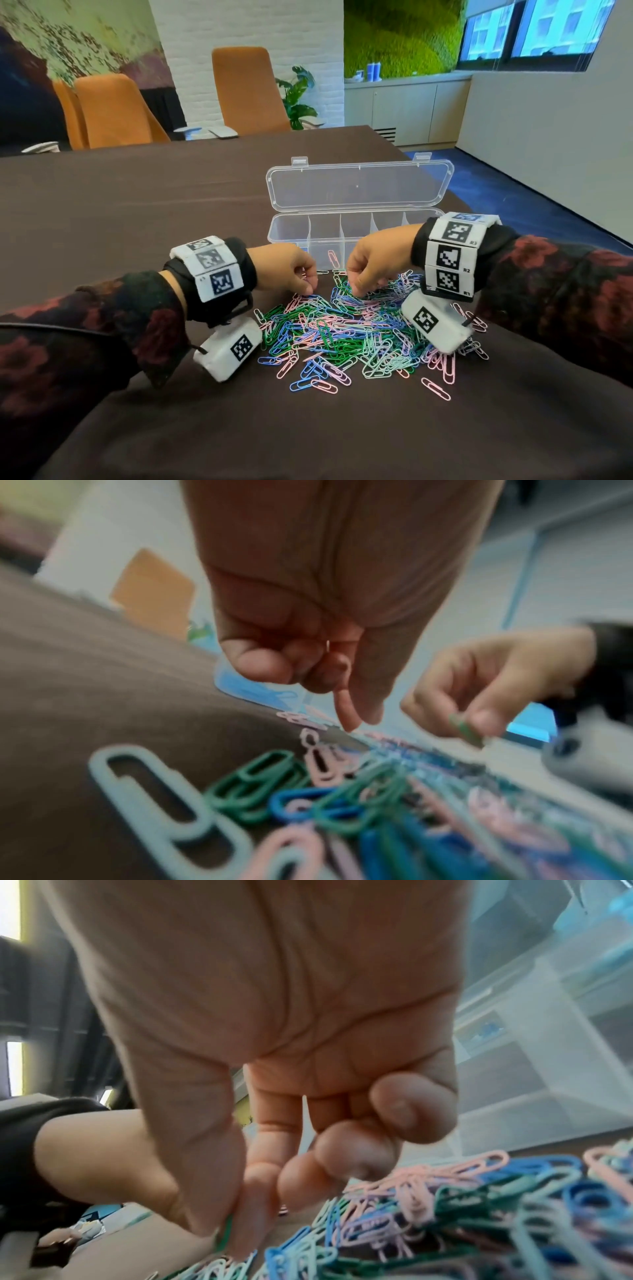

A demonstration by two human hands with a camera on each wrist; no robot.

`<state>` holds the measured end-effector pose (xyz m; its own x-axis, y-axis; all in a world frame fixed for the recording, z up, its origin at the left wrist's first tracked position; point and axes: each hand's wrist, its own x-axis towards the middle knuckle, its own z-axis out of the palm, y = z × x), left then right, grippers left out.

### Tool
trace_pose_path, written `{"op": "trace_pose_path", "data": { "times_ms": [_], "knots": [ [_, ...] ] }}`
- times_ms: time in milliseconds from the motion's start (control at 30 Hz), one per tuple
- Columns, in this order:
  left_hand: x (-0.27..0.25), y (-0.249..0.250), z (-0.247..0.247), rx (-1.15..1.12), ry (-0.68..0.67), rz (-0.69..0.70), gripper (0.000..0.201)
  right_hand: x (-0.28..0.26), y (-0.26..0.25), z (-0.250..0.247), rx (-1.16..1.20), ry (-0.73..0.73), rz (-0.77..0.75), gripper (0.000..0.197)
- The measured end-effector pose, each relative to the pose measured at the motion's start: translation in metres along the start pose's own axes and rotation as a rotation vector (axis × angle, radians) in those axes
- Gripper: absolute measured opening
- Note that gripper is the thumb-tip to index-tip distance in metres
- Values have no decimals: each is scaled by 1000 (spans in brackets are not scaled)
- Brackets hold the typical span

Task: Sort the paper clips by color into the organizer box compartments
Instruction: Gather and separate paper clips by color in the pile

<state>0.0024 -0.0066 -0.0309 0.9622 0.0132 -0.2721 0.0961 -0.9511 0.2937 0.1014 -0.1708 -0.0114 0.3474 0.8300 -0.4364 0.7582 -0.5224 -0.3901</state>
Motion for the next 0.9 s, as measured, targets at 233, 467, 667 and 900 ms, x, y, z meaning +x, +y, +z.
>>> {"op": "trace_pose_path", "data": {
  "times_ms": [233,467,667,900],
  "knots": [
    [13,16,5,230,-21,-14,6,-3,-6,-2,-177,-21,38,15],
    [2,7,-1,50,-34,-31,22,20,-19,17,-381,98,26,27],
    [-14,-8,7,-853,-8,-70,22,16,-13,7,-370,80,43,15],
    [-19,1,14,-1301,-83,-164,21,5,4,1,-44,118,26,16]
  ]
}}
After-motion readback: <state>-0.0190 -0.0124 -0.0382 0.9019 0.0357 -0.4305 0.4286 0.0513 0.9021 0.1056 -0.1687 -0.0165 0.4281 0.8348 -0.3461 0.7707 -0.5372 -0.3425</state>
